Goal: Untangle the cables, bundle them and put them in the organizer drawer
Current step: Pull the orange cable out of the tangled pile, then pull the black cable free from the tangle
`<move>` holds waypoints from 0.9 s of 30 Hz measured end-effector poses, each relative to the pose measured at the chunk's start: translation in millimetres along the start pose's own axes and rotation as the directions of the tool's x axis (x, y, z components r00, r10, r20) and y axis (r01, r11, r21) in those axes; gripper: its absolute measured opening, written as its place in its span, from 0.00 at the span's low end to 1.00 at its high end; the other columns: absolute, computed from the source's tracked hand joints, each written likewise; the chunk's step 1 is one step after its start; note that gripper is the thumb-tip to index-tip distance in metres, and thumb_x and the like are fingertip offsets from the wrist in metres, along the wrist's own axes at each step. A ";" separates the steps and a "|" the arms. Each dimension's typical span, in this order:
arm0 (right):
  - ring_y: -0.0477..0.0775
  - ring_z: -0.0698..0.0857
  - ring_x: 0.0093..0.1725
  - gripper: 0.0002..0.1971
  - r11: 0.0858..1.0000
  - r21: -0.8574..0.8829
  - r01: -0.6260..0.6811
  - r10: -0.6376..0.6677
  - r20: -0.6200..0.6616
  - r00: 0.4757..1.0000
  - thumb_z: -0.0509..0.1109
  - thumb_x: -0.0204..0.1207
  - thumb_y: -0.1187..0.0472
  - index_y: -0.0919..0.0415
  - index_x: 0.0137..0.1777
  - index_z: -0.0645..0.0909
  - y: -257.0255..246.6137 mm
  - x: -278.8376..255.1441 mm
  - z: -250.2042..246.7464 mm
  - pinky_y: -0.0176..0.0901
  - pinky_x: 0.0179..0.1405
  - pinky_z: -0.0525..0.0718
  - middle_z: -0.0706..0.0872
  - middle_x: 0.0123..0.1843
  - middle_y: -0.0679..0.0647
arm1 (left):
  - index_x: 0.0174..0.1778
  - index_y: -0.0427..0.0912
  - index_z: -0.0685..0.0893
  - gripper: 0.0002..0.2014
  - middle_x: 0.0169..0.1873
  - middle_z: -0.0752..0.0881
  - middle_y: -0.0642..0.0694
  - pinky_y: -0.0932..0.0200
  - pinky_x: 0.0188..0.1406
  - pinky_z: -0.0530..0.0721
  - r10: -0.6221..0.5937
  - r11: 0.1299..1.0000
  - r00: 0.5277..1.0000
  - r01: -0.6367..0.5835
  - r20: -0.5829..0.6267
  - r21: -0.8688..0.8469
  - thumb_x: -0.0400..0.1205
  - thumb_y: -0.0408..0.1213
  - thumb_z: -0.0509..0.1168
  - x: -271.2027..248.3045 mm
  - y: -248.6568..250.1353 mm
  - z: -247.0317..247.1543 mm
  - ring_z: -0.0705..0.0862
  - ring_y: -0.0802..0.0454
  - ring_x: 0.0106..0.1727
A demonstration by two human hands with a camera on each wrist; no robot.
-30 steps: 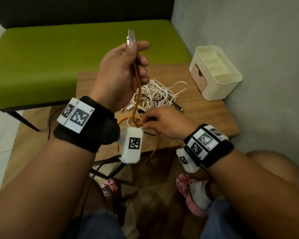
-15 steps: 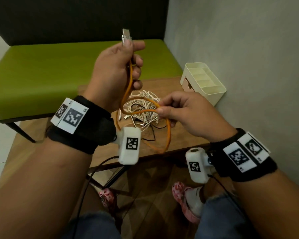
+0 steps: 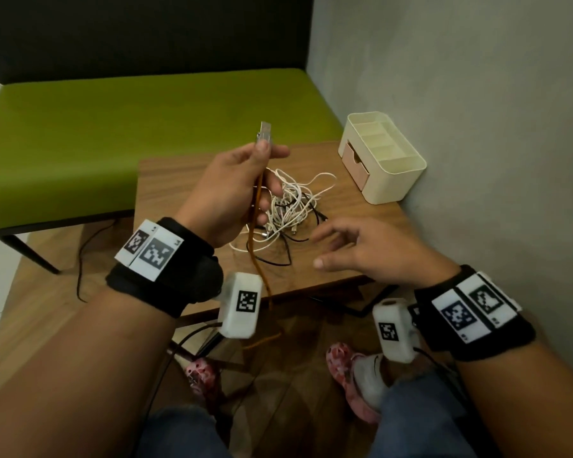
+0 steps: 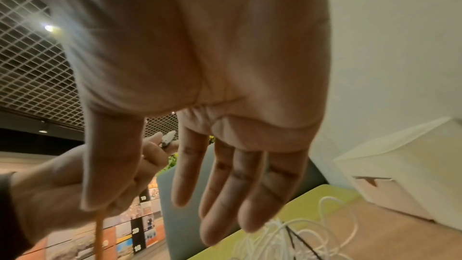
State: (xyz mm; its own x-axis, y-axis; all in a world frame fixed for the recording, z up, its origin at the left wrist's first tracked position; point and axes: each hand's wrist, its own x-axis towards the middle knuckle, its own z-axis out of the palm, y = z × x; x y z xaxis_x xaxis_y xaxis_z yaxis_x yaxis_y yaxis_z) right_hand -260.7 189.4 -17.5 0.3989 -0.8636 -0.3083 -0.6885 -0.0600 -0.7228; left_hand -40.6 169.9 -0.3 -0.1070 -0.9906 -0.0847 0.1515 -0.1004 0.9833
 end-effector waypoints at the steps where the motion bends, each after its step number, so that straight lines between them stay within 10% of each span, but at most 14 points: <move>1: 0.40 0.87 0.53 0.20 0.997 0.055 0.050 -0.049 -0.013 0.999 0.82 0.66 0.47 0.40 0.58 0.85 -5.1 4.9 3.1 0.43 0.56 0.85 0.89 0.53 0.44 | 0.65 0.37 0.80 0.18 0.25 0.80 0.47 0.64 0.16 0.72 0.010 1.000 1.000 -0.010 -0.004 -0.018 0.91 0.46 0.54 3.3 -2.7 -1.2 0.72 0.56 0.19; 13: 0.54 0.87 0.39 0.06 0.889 0.432 0.153 -0.202 0.071 0.977 0.72 0.79 0.69 0.57 0.47 0.86 -13.6 80.1 66.6 0.64 0.52 0.87 0.89 0.39 0.54 | 0.61 0.34 0.79 0.18 0.25 0.70 0.50 0.64 0.17 0.61 -0.061 0.956 0.997 0.047 -0.038 -0.291 0.91 0.44 0.50 59.8 -34.4 -22.9 0.61 0.58 0.22; 23: 0.36 0.84 0.40 0.03 0.964 0.049 0.261 -0.247 -0.196 0.949 0.76 0.77 0.60 0.53 0.49 0.88 14.8 112.6 31.0 0.26 0.39 0.80 0.88 0.41 0.45 | 0.63 0.36 0.79 0.13 0.31 0.77 0.47 0.61 0.28 0.73 -0.095 0.994 0.984 0.102 -0.151 0.042 0.91 0.33 0.51 69.7 -73.6 -57.6 0.74 0.56 0.27; 27: 0.41 0.82 0.41 0.06 0.977 -0.181 0.110 -0.165 -0.325 0.931 0.76 0.76 0.54 0.49 0.49 0.82 41.7 132.0 6.1 0.36 0.37 0.79 0.84 0.41 0.43 | 0.56 0.41 0.81 0.12 0.28 0.77 0.49 0.60 0.24 0.67 -0.063 0.988 0.970 0.093 -0.235 0.121 0.91 0.32 0.51 77.3 -81.6 -74.2 0.70 0.58 0.22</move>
State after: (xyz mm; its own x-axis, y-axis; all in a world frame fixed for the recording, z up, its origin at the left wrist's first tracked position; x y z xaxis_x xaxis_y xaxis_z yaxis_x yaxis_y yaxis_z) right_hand -233.0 75.9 -92.2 0.2883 -0.9570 0.0332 -0.7387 -0.2443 -0.6282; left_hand 11.7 94.7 -99.0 0.1178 -0.9763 -0.1816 0.0208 -0.1804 0.9834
